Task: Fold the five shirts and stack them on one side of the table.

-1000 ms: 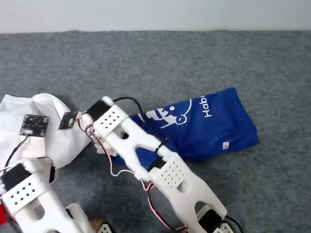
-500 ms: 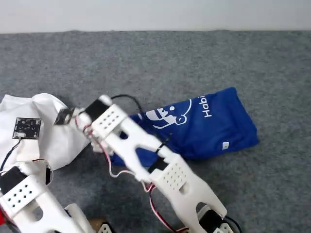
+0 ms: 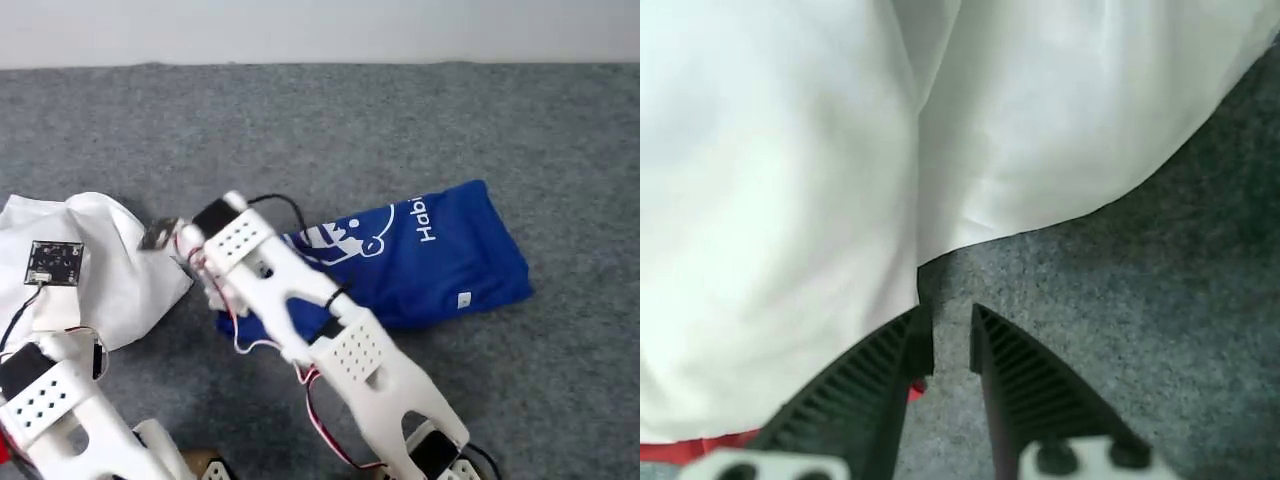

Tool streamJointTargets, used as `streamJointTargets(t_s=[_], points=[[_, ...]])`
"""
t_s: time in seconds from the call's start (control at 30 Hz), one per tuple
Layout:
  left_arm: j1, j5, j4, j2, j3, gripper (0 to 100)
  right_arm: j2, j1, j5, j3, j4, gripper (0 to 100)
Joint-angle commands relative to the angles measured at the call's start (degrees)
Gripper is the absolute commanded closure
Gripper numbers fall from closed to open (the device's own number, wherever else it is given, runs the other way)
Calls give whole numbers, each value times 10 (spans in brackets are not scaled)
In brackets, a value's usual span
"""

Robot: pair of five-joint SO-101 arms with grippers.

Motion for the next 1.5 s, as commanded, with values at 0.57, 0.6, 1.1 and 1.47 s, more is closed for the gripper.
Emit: streamJointTargets(t_s=[0.57,0.6,1.1,1.47], points=[[-3,-4,-7,-8,-5,927,-214,220,-33,21,26,990],[-3,-4,-7,-9,0,927,-222,245,-33,40,25,989],[-2,-48,-7,-10,23,927,-177,546,36,120,-8,756],[-3,-59,-7,-10,26,927,-118,609,37,120,-80,756]])
